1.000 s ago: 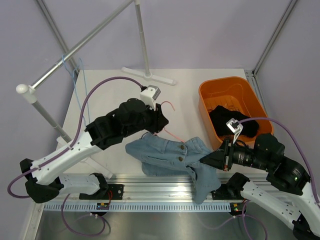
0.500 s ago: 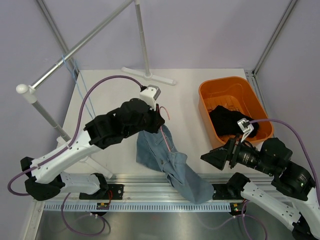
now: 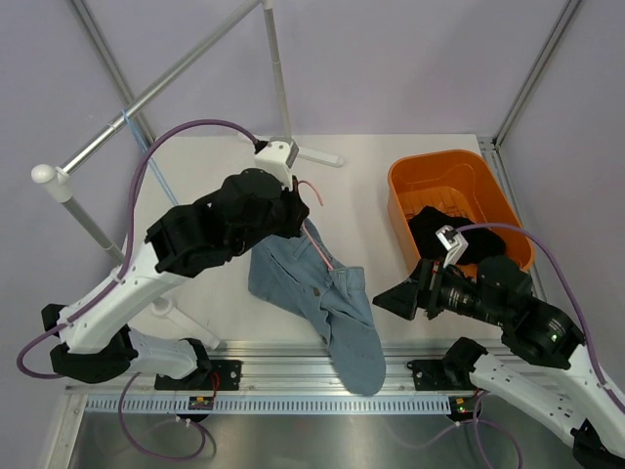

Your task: Remove the skirt from the hanger

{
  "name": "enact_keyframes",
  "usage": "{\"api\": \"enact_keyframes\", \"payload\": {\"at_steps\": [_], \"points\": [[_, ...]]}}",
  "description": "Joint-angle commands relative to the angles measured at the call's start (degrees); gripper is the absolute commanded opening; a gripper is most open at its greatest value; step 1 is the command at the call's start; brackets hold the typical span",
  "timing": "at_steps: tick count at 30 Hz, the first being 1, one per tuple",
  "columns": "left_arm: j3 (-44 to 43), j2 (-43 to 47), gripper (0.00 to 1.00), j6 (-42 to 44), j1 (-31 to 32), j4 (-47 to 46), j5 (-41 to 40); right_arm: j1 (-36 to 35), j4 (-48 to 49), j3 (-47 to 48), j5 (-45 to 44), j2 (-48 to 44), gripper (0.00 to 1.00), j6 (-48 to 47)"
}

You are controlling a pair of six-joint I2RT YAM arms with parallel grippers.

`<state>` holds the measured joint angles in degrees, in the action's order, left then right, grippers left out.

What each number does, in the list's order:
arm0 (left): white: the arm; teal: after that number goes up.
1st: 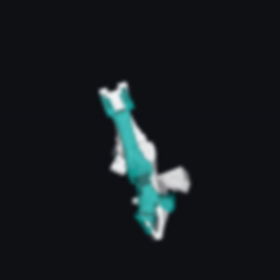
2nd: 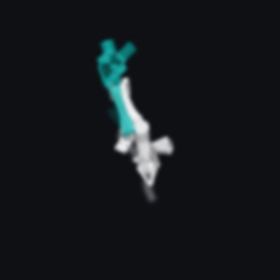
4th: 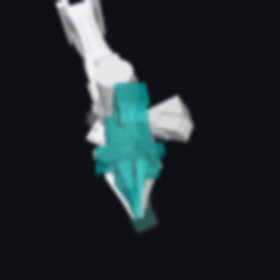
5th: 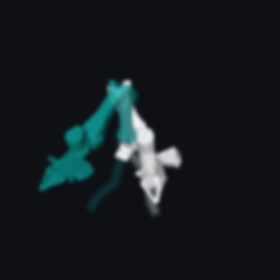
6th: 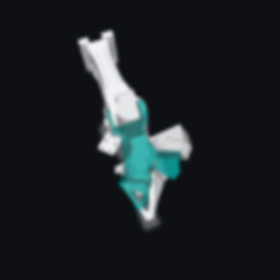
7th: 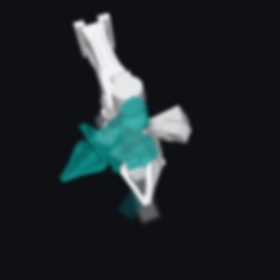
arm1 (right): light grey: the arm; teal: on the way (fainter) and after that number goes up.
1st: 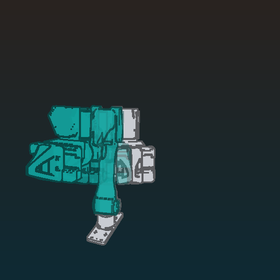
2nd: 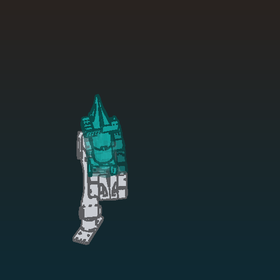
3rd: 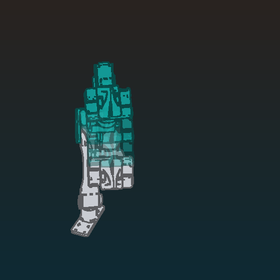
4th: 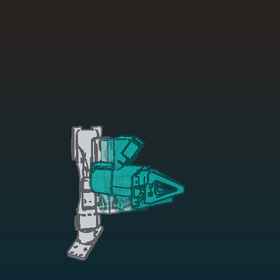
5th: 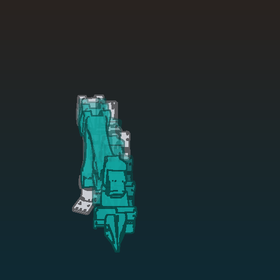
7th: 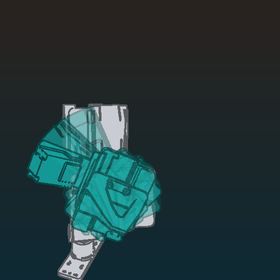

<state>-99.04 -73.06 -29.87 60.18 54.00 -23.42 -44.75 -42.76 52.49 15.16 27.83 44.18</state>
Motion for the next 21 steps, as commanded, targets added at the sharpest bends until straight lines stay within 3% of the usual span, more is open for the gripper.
{"api": "enact_keyframes", "payload": {"at_steps": [1, 8, 15, 21], "points": [[-5.89, -2.17, 0.00, -0.46, 0.20, -0.57, -7.16, -0.16, 1.37, 5.41, -1.79, 2.39, 0.99, -1.11], [-10.47, -5.52, 0.00, 2.00, 0.20, 1.02, -10.42, -0.16, -4.17, 14.56, -8.56, 10.74, 0.99, -7.69], [-10.47, -6.31, 0.00, 4.11, 0.11, 2.34, -10.42, -0.16, -1.79, 17.46, -19.90, 18.03, 0.99, -18.04], [-14.41, -9.38, 0.00, 8.41, -1.91, 3.13, -8.22, -0.25, 1.44, 16.17, -14.20, 15.87, 0.99, -24.49]]}}
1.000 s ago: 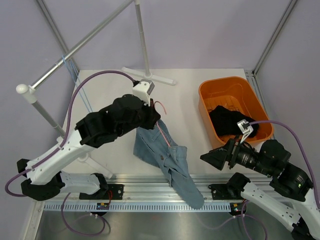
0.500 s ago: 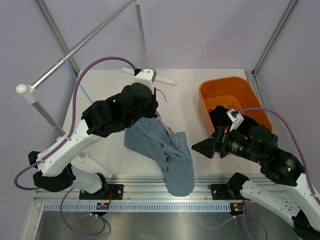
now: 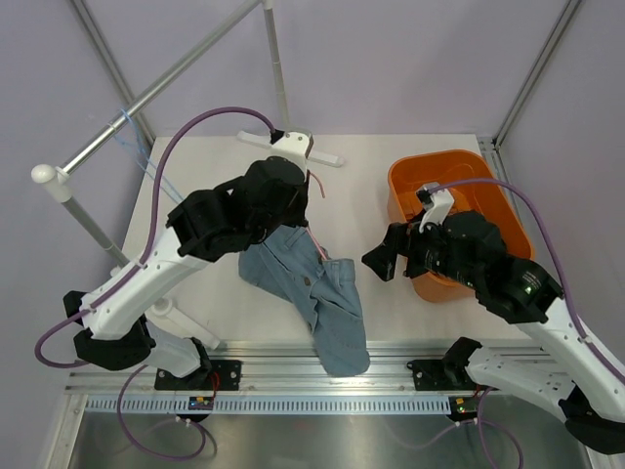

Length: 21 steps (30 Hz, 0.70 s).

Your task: Remove the skirt from the hanger

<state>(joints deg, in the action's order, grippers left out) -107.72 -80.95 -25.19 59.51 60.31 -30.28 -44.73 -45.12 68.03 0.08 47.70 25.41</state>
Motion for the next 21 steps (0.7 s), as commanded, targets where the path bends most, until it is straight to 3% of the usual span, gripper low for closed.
{"api": "enact_keyframes", "payload": {"at_steps": [1, 12, 21], "points": [[-6.96, -2.28, 0.00, 4.01, -1.50, -2.32, -0.92, -0.18, 4.95, 0.00, 2.20, -4.89, 0.98, -5.81], [-21.29, -10.71, 0.00, 6.47, -4.75, 2.17, 3.56, -0.18, 5.04, -5.00, 16.52, -6.22, 0.77, -7.30], [-22.27, -11.16, 0.00, 6.12, -5.19, 1.39, 3.92, -0.18, 12.16, -11.77, 22.15, -5.87, 0.65, -3.88]]}}
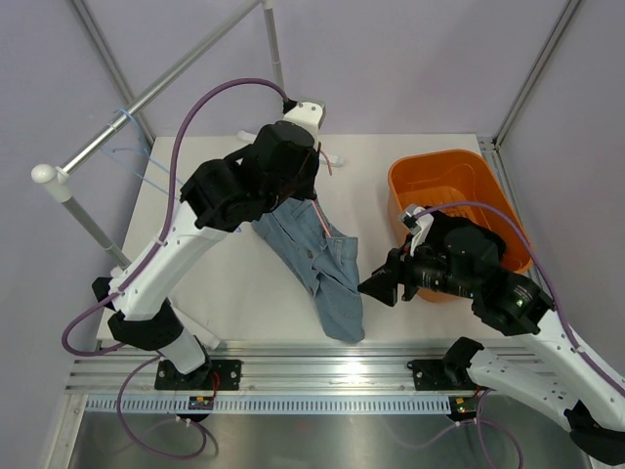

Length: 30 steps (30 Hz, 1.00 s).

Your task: Remove the skirt from the hanger

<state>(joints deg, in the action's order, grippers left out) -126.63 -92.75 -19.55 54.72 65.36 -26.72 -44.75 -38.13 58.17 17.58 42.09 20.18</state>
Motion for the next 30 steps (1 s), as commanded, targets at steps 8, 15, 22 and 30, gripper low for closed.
{"api": "enact_keyframes", "payload": {"at_steps": [8, 15, 22, 30], "points": [[-3.27, -0.15, 0.00, 1.01, -0.58, -4.10, -0.61, -2.18, 9.04, -5.26, 4.65, -5.43, 0.60, 4.68], [-3.54, -1.03, 0.00, 0.04, -0.84, -4.54, -0.70, -2.27, 9.47, -6.22, 6.77, -5.79, 0.59, 5.74], [-6.25, -1.99, 0.00, -1.10, -0.93, -4.37, 0.97, -2.71, 13.87, -11.15, 6.06, -5.17, 0.58, 7.32], [-8.28, -2.79, 0.00, -1.54, -1.02, -4.10, 2.11, -5.78, 14.22, -13.96, 1.32, -1.83, 0.54, 7.24]]}}
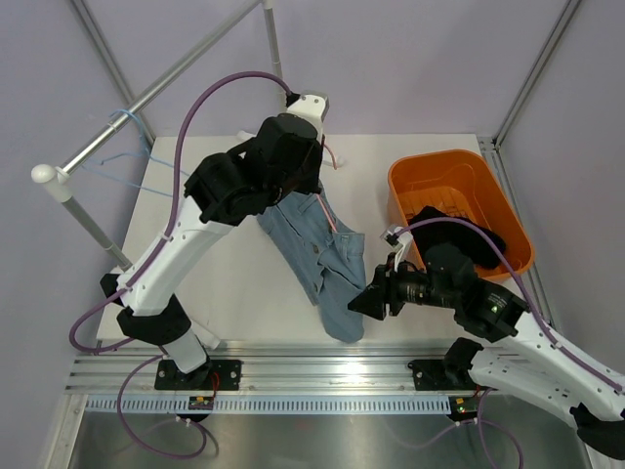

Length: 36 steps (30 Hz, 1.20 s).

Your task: Remove the skirt from the hanger

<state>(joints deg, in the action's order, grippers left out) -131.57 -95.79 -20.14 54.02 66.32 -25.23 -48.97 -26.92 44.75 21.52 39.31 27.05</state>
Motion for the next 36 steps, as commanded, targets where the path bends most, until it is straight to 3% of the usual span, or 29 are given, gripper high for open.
{"api": "enact_keyframes", "payload": {"at_steps": [1, 3, 7, 15, 22, 27, 36], "points": [[-3.34, 0.25, 0.00, -0.87, -0.32, -4.98, 0.62, -2.00, 3.01, -0.63, -3.23, 1.12, 0.52, 0.46], [-3.26, 0.34, 0.00, -0.86, -0.41, -4.89, 0.63, -2.79, 2.83, -1.33, -4.63, 0.86, 0.52, 0.64], [-3.26, 0.86, 0.00, -0.51, -0.67, -5.07, 0.63, -2.97, 2.22, -2.39, -6.40, -0.02, 0.41, 0.90], [-2.82, 1.66, 0.00, 0.01, -1.55, -4.19, 0.19, -2.88, 1.96, -5.20, -7.45, -2.05, 0.00, 3.01], [-1.41, 2.80, 0.00, 0.80, -3.12, -3.66, -1.04, -2.97, -4.36, -5.73, -11.93, -6.69, 0.00, 5.73], [2.53, 5.16, 0.00, 0.98, -6.02, -4.10, -1.40, -2.97, -10.08, -5.11, -15.37, -16.80, 0.00, 9.41], [8.43, 9.39, 0.00, -0.34, -9.28, -5.77, 0.27, -2.97, -22.73, 5.07, -21.17, -21.20, 0.00, 15.93]]}}
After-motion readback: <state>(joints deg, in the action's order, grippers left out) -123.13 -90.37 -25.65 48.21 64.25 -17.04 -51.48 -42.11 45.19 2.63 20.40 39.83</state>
